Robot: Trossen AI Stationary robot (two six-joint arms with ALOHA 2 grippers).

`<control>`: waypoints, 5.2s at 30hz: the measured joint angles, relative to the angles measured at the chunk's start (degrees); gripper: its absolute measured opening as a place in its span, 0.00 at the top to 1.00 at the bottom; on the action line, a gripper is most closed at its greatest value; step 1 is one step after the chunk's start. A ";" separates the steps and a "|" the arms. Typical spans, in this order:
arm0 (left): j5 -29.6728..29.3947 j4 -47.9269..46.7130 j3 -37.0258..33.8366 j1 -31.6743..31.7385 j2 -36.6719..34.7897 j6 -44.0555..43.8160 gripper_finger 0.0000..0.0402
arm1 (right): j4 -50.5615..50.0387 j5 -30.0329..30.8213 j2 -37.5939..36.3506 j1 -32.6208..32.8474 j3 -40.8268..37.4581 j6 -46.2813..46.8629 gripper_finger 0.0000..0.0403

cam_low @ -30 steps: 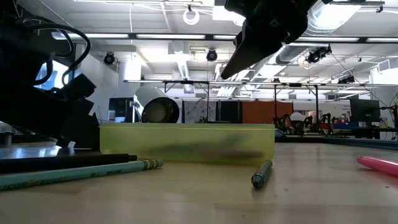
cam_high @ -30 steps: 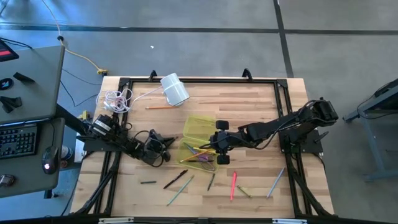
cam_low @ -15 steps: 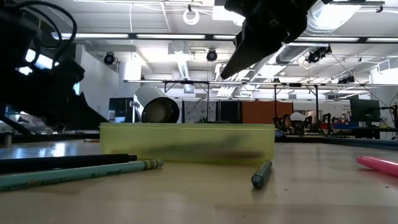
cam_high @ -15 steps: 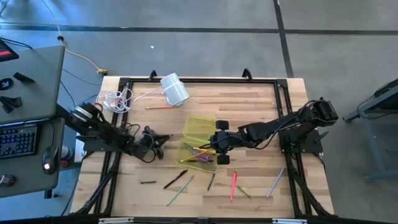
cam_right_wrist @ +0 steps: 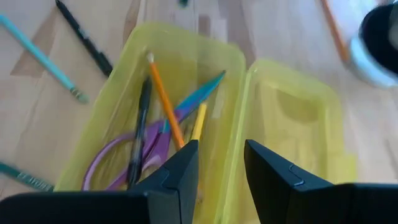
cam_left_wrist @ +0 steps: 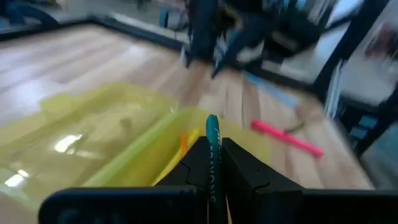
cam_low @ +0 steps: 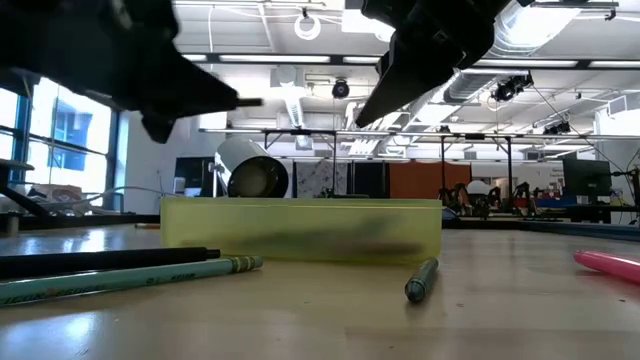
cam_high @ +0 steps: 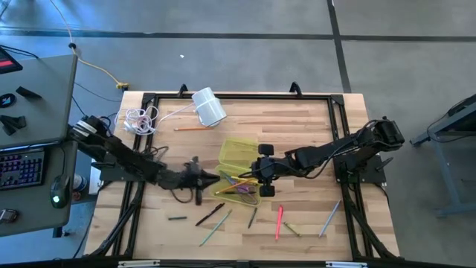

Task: Pick & place school supplies into a supply box
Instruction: Put the top dark green crayon into the supply box, then put the light blue pencil into the supply box, then put the green crayon into the supply box

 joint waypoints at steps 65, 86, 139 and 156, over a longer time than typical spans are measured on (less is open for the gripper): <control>25.56 -26.25 29.34 16.19 23.17 5.47 0.76 | -11.16 -14.12 -0.47 46.23 -19.72 11.89 0.98; 7.05 -97.42 62.46 16.17 12.28 14.54 0.76 | -21.68 8.42 0.12 17.85 1.85 -14.44 0.99; -10.73 -121.63 65.60 16.17 0.95 -6.56 0.76 | -12.00 -15.64 -2.31 5.50 2.51 -12.25 0.74; -10.34 -121.21 65.62 16.17 0.95 -12.70 0.76 | -9.86 -22.59 -2.59 23.60 -9.74 25.18 0.74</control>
